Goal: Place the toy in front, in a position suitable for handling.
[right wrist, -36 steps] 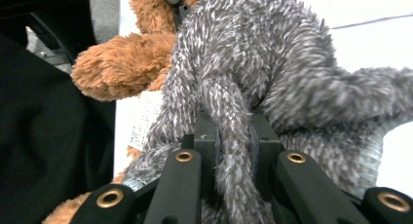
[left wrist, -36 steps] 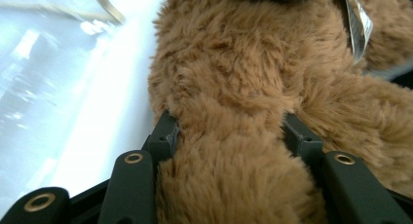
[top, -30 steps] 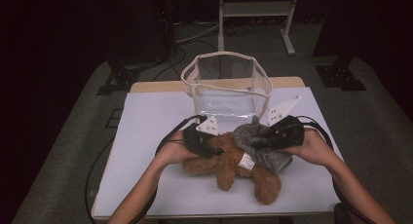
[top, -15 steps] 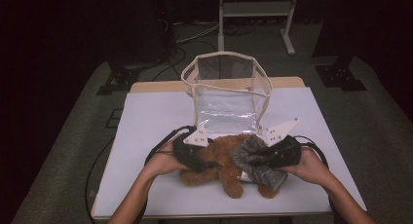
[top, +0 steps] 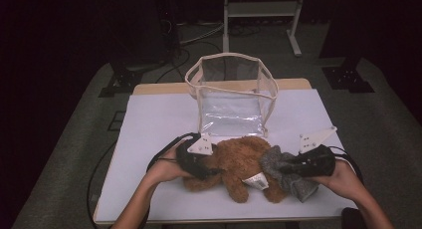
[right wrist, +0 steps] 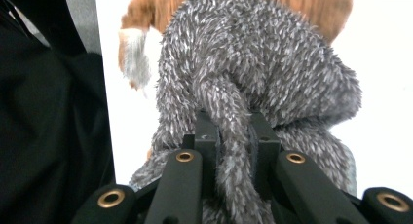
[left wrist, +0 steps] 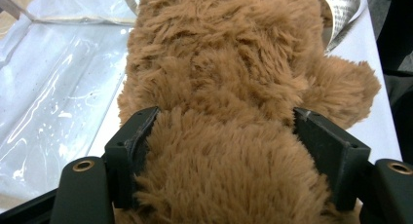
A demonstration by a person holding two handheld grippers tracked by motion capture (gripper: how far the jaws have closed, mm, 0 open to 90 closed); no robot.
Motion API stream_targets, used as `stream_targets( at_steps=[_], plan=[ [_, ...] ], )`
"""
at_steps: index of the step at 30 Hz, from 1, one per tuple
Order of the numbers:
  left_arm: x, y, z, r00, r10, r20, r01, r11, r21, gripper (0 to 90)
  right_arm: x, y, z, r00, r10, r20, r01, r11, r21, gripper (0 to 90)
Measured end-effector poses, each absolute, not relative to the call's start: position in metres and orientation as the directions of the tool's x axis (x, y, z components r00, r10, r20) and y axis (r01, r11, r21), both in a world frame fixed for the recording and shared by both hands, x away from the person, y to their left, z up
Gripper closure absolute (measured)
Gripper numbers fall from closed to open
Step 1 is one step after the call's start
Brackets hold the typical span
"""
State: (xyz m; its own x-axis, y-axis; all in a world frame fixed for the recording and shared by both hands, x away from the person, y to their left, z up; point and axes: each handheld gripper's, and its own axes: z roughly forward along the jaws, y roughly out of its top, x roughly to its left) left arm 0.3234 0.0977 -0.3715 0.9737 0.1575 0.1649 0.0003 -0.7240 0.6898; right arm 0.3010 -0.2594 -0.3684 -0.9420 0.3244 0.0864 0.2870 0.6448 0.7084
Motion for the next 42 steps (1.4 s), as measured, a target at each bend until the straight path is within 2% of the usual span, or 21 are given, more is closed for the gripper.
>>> stream_targets(
  at_steps=[6,15,17,21,26,30,34,38,42],
  plan=[
    [0.326,0.105,-0.371,0.974,0.170,0.147,0.023,-0.726,0.687,29.1,0.301,-0.240,-0.383,-0.954,0.280,0.105,0.270,0.653,0.707,78.3],
    [0.323,0.113,-0.372,0.976,0.159,0.147,0.011,-0.716,0.698,30.1,0.286,-0.275,-0.411,-0.919,0.348,0.186,0.371,0.605,0.704,78.5],
    [0.322,0.113,-0.372,0.976,0.155,0.151,0.007,-0.718,0.696,30.0,0.286,-0.281,-0.408,-0.916,0.357,0.182,0.376,0.611,0.696,78.5],
    [0.321,0.112,-0.372,0.977,0.152,0.151,0.003,-0.715,0.699,29.3,0.293,-0.285,-0.385,-0.921,0.357,0.158,0.350,0.574,0.741,78.5],
    [0.323,0.113,-0.372,0.978,0.149,0.145,0.006,-0.715,0.699,29.2,0.299,-0.268,-0.367,-0.941,0.315,0.125,0.292,0.565,0.772,78.5],
    [0.323,0.114,-0.373,0.979,0.150,0.141,0.007,-0.708,0.706,29.2,0.297,-0.254,-0.392,-0.942,0.291,0.169,0.317,0.599,0.735,78.5],
    [0.321,0.114,-0.373,0.979,0.151,0.139,0.007,-0.702,0.713,29.1,0.292,-0.270,-0.411,-0.920,0.324,0.223,0.378,0.571,0.729,78.6],
    [0.320,0.112,-0.372,0.979,0.139,0.151,-0.008,-0.712,0.703,28.9,0.292,-0.289,-0.394,-0.912,0.357,0.203,0.380,0.549,0.744,78.5],
    [0.320,0.109,-0.373,0.979,0.128,0.158,-0.020,-0.712,0.702,29.1,0.306,-0.281,-0.350,-0.936,0.331,0.123,0.292,0.533,0.794,78.5]
  ],
)
